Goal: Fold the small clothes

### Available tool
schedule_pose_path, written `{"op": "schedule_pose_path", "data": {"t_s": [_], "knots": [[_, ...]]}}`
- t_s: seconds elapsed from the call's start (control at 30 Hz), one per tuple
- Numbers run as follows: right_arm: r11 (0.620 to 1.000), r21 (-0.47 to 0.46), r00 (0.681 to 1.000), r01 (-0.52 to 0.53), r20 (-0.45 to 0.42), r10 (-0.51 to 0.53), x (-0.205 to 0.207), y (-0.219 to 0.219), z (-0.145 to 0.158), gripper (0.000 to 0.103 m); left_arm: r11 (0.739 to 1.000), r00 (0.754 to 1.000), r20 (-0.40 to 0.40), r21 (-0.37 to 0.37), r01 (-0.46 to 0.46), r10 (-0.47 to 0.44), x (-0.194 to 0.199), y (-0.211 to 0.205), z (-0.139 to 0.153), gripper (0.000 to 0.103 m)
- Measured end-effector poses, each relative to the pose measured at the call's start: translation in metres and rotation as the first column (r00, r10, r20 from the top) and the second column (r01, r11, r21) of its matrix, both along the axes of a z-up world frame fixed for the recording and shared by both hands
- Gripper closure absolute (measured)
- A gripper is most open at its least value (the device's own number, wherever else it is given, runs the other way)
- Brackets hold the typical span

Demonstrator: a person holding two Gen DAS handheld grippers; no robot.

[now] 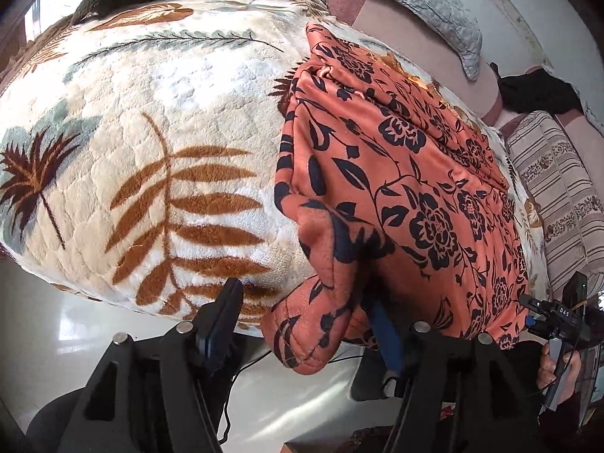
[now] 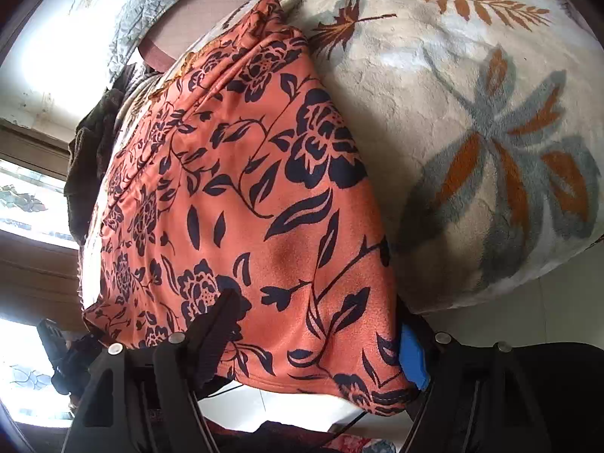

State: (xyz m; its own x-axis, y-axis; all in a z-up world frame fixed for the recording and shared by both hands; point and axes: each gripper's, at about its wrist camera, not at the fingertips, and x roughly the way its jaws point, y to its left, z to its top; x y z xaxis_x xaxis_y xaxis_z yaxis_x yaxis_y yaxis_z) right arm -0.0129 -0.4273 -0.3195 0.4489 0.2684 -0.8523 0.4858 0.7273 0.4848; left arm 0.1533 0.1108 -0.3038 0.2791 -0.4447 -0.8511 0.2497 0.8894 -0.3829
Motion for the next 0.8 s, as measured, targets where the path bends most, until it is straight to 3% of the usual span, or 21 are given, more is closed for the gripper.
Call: {"op": "schedule_pose_path", "data": {"t_s": [0.03,0.07,0.1,0.13,0.17,0.3,0.47,0.63,0.8], "knots": [[1.000,-0.002,1.000,-0.023,-0.002,0.023,0.002,0.003,-0.002,0.035,1.000,1.000,0.002,0.003,0.004,-0.004,0.000,-0.001,-0.001,0.040],[0.999,-0.015,0.999,-0.048,-0.024,0.048,0.005,0.006,-0.006,0.064,1.000,1.000,0.005,0.001,0.015,-0.015,0.000,-0.004,-0.001,0.060],[0.996,-0.052,0.996,-0.071,-0.062,0.068,0.007,0.010,-0.006,0.088,0.999,0.999,0.000,-0.003,0.032,-0.032,0.000,-0.005,-0.001,0.071],[0.993,-0.070,0.993,-0.090,-0.077,0.084,0.007,0.012,-0.004,0.091,0.999,0.999,-0.005,-0.010,0.045,-0.045,0.001,-0.008,0.000,0.085],[0.992,-0.064,0.992,-0.105,-0.072,0.101,0.008,0.015,0.001,0.094,0.998,0.999,0.000,-0.021,0.052,-0.052,0.000,-0.008,0.002,0.093],[0.987,-0.023,0.987,-0.157,0.019,0.158,0.006,0.017,0.040,0.095,0.992,0.994,0.039,-0.075,0.102,-0.100,0.001,-0.012,0.024,0.097],[0.983,0.054,0.956,-0.176,0.246,0.157,0.015,0.005,0.101,0.095,0.964,0.984,0.127,-0.217,0.153,-0.127,0.019,-0.014,0.084,0.098],[0.987,0.129,0.900,-0.091,0.435,0.026,0.058,-0.022,0.137,0.095,0.942,0.978,0.204,-0.319,0.104,-0.039,0.071,-0.017,0.144,0.098],[0.972,0.224,0.848,0.068,0.500,-0.174,0.125,-0.071,0.138,0.095,0.952,0.969,0.233,-0.306,-0.010,0.085,0.144,-0.030,0.165,0.097]]}}
